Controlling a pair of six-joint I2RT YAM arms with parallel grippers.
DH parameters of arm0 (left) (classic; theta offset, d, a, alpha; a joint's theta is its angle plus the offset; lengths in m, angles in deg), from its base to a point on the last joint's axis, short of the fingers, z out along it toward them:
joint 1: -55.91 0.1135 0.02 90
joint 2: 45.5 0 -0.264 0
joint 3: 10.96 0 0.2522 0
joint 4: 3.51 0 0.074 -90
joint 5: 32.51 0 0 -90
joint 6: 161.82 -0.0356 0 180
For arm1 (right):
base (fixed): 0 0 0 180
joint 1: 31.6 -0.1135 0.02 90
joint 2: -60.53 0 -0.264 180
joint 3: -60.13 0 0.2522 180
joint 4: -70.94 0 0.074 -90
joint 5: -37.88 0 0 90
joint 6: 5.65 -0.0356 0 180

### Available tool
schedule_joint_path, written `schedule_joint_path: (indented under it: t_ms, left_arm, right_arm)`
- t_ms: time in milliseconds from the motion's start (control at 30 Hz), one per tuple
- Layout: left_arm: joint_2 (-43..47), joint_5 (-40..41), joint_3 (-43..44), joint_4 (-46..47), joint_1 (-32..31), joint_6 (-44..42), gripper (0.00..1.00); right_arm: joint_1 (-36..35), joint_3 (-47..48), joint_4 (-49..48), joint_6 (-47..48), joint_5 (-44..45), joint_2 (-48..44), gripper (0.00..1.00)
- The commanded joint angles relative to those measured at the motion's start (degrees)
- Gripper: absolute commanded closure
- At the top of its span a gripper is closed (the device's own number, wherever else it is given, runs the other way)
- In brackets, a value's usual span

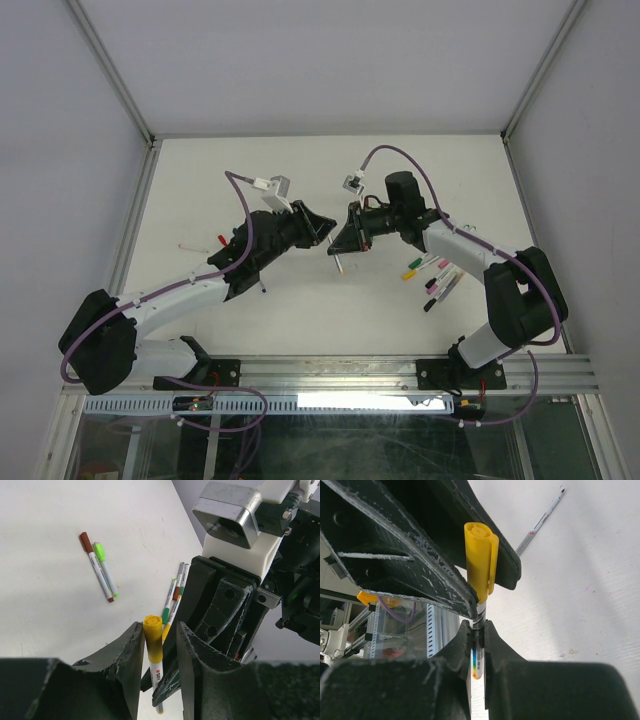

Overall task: Open the pen caps
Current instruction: Open the pen cap from the pen, then place the pen cap at the center of the board.

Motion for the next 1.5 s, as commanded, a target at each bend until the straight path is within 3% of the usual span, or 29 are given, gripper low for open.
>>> schedule_joint_path:
  t_ms: [0,200,333,433,600,767,867,1133,1333,1467]
  left_arm:
    - [-0.1,0.4,2.7,0.5,0.2,0.7,0.68]
    - [-0.3,0.3,3.1,0.3,0.2,0.7,0.8]
    - [-0.2,0.7,3.8,0.2,0.3,-0.2,0.99]
    - [0.8,1.4,3.5,1.1,2.5,-1.1,1.0]
    - [3.6,-0.5,0.9,9.1,13.7,-0.8,1.0]
    - [4.8,4.4,3.7,9.1,20.0,-3.7,1.0]
    - [5.5,2.6,4.2,8.5,24.8,-2.0,1.0]
    - [7.5,3.9,1.1,-9.0,26.5,-1.1,1.0]
    - [-1.1,7.7,1.9,-22.4,26.5,2.9,1.0]
    - [-8.6,8.8,5.3,-26.6,26.5,3.1,1.0]
  right_arm:
    - [-0.6,2.9,-0.4,1.8,1.5,-1.4,1.0]
    - [-1.0,2.9,-0.2,1.9,1.6,-1.1,1.0]
    - [-1.5,2.9,-0.1,2.2,1.7,-0.6,1.0]
    - [-2.0,2.7,-0.2,1.9,1.4,-0.2,1.0]
    - [-3.5,0.7,-5.0,-2.4,-0.6,2.2,1.0]
    - [-6.1,0.9,-4.8,-3.5,1.1,4.7,1.0]
    - [-6.8,0.9,-5.1,-3.9,1.7,5.6,1.0]
    - [-7.2,2.9,-1.4,-1.2,5.3,6.6,1.0]
    - [-7.3,3.8,-0.2,-0.7,5.6,7.5,1.0]
    - [-7.3,4.2,0.6,-0.2,6.1,7.6,1.0]
